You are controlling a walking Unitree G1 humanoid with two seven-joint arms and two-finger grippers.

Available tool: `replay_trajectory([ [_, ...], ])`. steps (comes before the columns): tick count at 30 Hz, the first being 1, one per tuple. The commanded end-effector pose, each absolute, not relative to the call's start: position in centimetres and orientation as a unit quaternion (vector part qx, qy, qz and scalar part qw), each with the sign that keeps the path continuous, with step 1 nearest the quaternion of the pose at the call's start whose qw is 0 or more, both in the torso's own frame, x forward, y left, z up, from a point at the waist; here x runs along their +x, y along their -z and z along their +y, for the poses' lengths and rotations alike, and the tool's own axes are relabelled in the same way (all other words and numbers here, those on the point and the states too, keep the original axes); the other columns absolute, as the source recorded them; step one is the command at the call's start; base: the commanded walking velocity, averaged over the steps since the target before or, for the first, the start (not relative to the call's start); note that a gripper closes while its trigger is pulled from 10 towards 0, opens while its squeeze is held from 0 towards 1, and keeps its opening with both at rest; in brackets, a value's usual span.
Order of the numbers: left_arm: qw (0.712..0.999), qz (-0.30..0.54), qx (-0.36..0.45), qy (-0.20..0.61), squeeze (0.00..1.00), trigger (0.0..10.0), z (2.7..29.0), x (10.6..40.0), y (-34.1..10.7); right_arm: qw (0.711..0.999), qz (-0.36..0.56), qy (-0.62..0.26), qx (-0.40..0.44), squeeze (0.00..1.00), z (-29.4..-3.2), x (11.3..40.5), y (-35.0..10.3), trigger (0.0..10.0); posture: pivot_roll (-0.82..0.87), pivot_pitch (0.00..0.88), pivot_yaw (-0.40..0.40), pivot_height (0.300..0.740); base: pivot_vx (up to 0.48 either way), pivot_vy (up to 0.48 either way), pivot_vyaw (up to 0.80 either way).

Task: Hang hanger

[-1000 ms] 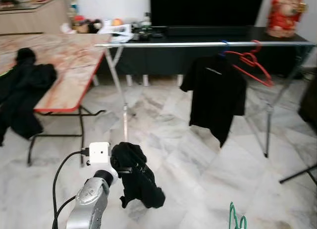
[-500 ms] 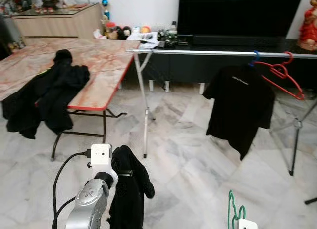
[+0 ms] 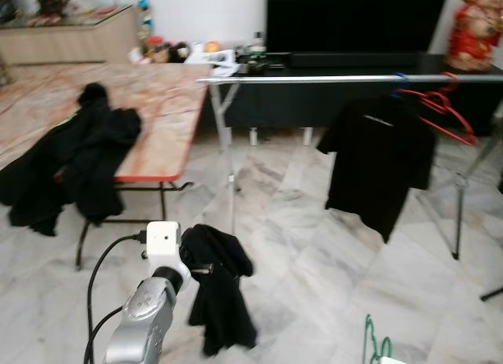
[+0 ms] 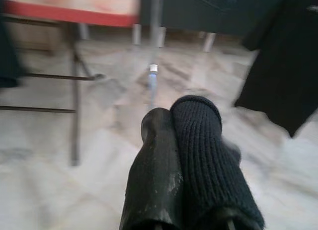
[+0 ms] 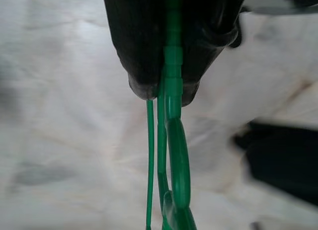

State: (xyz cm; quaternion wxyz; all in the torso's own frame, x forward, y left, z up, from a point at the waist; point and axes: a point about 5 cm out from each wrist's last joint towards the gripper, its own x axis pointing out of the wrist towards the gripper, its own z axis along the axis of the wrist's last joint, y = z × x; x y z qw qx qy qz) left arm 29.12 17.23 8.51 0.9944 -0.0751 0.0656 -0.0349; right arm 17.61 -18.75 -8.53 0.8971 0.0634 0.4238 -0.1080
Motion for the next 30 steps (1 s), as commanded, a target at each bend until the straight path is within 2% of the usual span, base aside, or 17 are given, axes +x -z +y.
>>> replay_trajectory([
  [1,0.995,0.039,-0.081,0.047,0.0,10.0,16.4,29.6,-9.8,0.896,0.425,0.115,0.06,0.0,-19.4,17.3,8.6,10.0,0.01,0.045,0.048,0.74,0.0,0.435,0.0],
  [21,0.996,0.034,-0.077,0.033,0.0,10.0,17.1,29.5,-10.1,0.895,0.428,0.11,0.058,0.0,-19.5,17.2,8.6,10.0,0.02,0.06,0.036,0.74,0.0,0.463,0.0],
  [30,0.996,0.012,-0.079,0.025,0.0,10.0,17.6,29.4,-10.7,0.894,0.432,0.109,0.056,0.0,-19.6,17.1,8.7,10.0,0.02,0.063,0.032,0.74,0.0,0.0,0.0],
])
